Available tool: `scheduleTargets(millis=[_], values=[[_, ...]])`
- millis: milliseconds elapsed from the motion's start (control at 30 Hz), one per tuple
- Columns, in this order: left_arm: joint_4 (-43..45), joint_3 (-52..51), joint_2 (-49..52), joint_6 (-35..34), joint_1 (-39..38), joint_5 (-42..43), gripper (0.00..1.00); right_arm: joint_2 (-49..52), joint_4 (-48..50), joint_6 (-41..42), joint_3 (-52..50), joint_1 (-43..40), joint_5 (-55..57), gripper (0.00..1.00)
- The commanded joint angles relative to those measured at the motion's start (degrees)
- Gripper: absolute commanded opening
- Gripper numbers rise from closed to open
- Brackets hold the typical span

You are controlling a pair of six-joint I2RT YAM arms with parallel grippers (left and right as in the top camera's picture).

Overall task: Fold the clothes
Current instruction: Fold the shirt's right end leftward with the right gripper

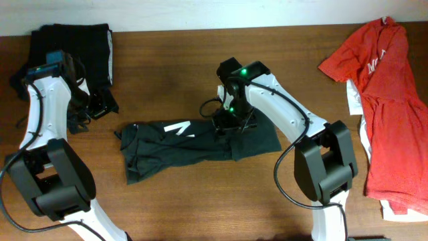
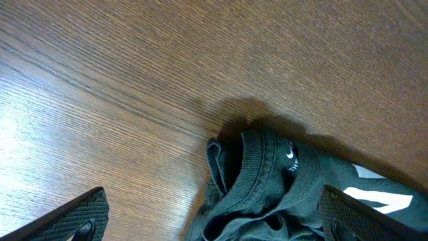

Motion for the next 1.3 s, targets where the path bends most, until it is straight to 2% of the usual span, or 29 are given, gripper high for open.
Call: scheduleTargets(millis=[0,100,167,300,333,433,500,567,600,633,667,733,767,800,833,867,900,933,1000,1067,1167,1200,1233,1267], values=[[0.07,0.46,-0.04,-0.33,-0.07,0.76,0.99,-3.13,-2.84,-1.14,4.83,-3.76,6.99,0.98],[0.15,0.46,-0.04,-0.33,-0.07,0.79,0.99,-1.77,-2.08,-1.51,2.21,-6.58,6.73,0.98],[0.31,0.46,-0.04,-0.33,-0.07,0.79,0.99,-1.36,2.51,-1.51,-0.94,-5.97,3.30,0.97],[0.33,0.46,-0.04,-0.33,-0.07,0.76,0.99,1.01,8.83,3.28,-1.66,-4.07,0.31,0.84],[0.35,0.46,-0.04,-0.33,-0.07,0.76,0.99,1.86,9.97,3.74,-1.66,-3.43,0.35,0.75],[0.42,0.46,-0.04,-0.33,-0.07,0.76,0.99,2.16,18.03,10.12,-1.66,-2.08,-0.92,0.04],[0.37,0.46,-0.04,-0.33,-0.07,0.79,0.99,2.16,22.14,12.00,-1.64,-1.22,-1.20,0.04],[0.35,0.46,-0.04,-0.33,-0.07,0.79,0.99,2.14,23.52,10.03,-0.13,-1.01,-1.09,0.05],[0.33,0.46,-0.04,-0.33,-0.07,0.79,0.99,2.14,21.57,8.00,2.14,-1.62,-1.18,0.34],[0.33,0.46,-0.04,-0.33,-0.07,0.76,0.99,2.08,18.43,4.24,5.05,-2.36,-1.29,0.83],[0.33,0.46,-0.04,-0.33,-0.07,0.79,0.99,2.08,13.11,-0.44,8.81,-2.99,-1.36,0.99],[0.33,0.46,-0.04,-0.33,-0.07,0.79,0.99,2.08,-0.50,-3.96,15.21,-4.57,2.03,0.99],[0.33,0.46,-0.04,-0.33,-0.07,0.79,0.99,2.10,-4.68,-5.57,15.39,-5.20,5.07,1.00],[0.33,0.46,-0.04,-0.33,-0.07,0.79,0.99,2.16,-6.80,-6.36,14.91,-5.42,6.82,0.96],[0.33,0.46,-0.04,-0.33,-0.07,0.79,0.99,2.16,-7.52,-6.34,11.80,-5.38,7.45,0.69],[0.33,0.46,-0.04,-0.33,-0.07,0.79,0.99,2.16,-6.45,-6.34,8.09,-4.90,7.48,0.51],[0.33,0.46,-0.04,-0.33,-0.07,0.79,0.99,2.16,-4.63,-6.25,3.96,-4.17,6.86,0.34],[0.33,0.46,-0.04,-0.33,-0.07,0.81,0.99,2.16,-0.24,-5.90,-1.97,-3.23,3.32,0.23],[0.33,0.46,-0.04,-0.33,-0.07,0.81,0.99,2.16,6.51,-5.86,-9.57,-1.16,-2.08,0.21],[0.33,0.46,-0.04,-0.33,-0.07,0.79,0.99,2.16,12.28,-1.66,-15.82,2.71,-3.32,0.17],[0.22,0.46,-0.04,-0.33,-0.07,0.79,0.99,2.12,13.99,-0.63,-15.26,7.02,-3.23,0.17],[0.09,0.46,-0.04,-0.33,-0.07,0.79,0.99,2.01,11.28,-0.63,-12.04,6.84,-0.79,0.25],[0.09,0.46,-0.04,-0.33,-0.07,0.79,0.99,1.95,7.82,-0.63,-8.52,5.86,2.93,0.37],[0.09,0.46,-0.04,-0.31,-0.07,0.76,0.99,1.95,2.89,-0.63,-3.02,3.56,8.68,0.67]])
